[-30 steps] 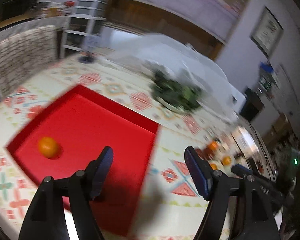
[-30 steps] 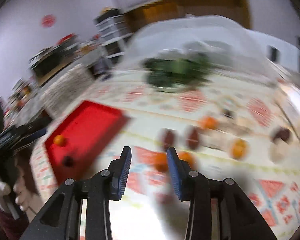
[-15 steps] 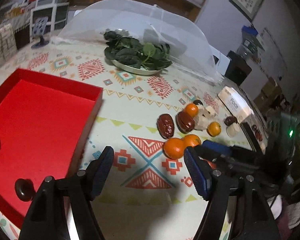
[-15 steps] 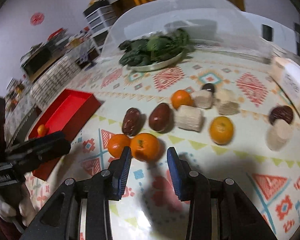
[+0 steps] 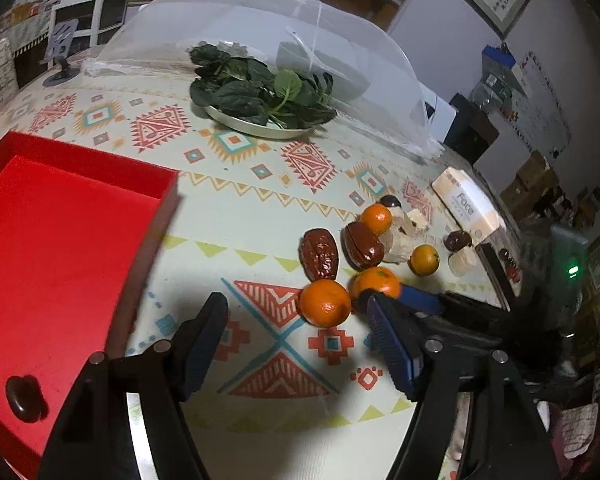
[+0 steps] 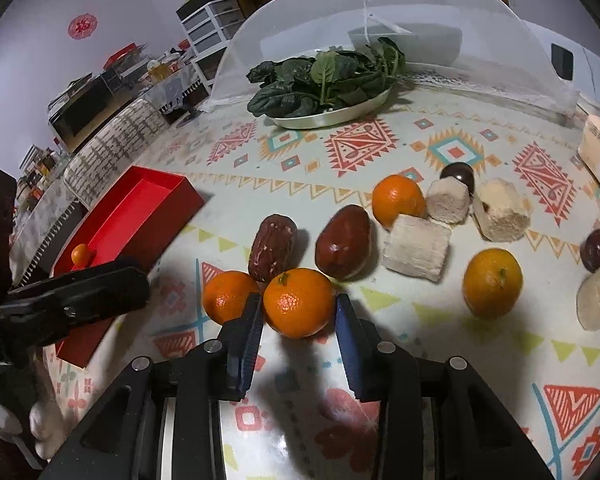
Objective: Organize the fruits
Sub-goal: 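Grasp a mandarin with the left gripper while the right gripper grasps another mandarin, then carry both mandarins into the red tray and open both grippers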
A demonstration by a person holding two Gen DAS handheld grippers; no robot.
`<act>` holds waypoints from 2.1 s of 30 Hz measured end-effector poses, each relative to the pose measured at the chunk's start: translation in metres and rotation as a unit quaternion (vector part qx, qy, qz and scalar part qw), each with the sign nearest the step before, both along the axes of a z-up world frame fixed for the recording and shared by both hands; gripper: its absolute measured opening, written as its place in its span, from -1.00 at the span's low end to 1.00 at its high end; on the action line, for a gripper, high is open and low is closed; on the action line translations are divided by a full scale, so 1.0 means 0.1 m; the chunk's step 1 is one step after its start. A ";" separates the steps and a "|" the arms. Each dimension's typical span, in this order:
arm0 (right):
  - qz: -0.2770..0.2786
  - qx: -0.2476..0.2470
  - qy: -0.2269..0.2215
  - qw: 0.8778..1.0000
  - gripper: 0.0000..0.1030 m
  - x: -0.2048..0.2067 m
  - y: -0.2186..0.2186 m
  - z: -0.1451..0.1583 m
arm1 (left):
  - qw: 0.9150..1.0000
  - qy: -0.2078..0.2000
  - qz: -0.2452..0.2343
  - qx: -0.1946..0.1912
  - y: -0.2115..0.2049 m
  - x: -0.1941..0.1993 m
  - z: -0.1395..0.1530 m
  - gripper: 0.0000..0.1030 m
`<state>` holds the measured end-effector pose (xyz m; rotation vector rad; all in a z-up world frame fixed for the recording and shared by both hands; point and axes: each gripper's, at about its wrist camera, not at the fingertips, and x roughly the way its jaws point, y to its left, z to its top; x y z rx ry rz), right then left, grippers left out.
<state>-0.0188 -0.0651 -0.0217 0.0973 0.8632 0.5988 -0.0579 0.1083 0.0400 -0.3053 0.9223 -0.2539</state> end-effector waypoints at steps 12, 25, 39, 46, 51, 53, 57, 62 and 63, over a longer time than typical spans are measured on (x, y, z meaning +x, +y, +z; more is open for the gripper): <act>-0.033 0.012 -0.007 0.999 -0.25 -0.26 -0.45 0.14 | 0.993 -0.005 -0.031 0.112 -0.48 0.16 -0.23 0.26; 0.009 0.003 -0.044 0.999 -0.25 -0.56 0.01 0.49 | 0.998 -0.042 0.022 0.046 0.19 -0.24 0.21 -0.36; 0.157 -0.002 -0.033 0.987 -0.25 -0.67 1.86 0.60 | 0.982 -0.018 0.184 0.043 2.02 -0.35 0.20 -0.36; 0.168 -0.035 -0.007 0.985 -0.25 -0.56 2.36 0.29 | 0.980 0.007 0.197 0.018 2.33 -0.33 -0.02 -0.36; 0.166 -0.043 -0.003 0.985 -0.22 -0.53 2.49 0.21 | 0.980 0.000 0.197 -0.003 2.36 -0.37 0.02 -0.21; 0.168 -0.040 -0.003 0.985 -0.21 -0.53 2.51 0.22 | 0.980 -0.007 0.199 -0.009 2.35 -0.40 0.07 0.00; 0.171 -0.033 -0.020 0.985 -0.18 -0.62 2.48 0.31 | 0.980 -0.026 0.196 -0.017 2.27 -0.48 0.23 0.16; 0.156 -0.019 -0.042 0.987 -0.06 -0.72 2.23 0.45 | 0.982 -0.060 0.177 -0.032 2.04 -0.62 0.51 0.35; 0.148 -0.014 -0.046 0.988 -0.05 -0.74 2.11 0.47 | 0.982 -0.065 0.172 -0.034 1.98 -0.63 0.56 0.37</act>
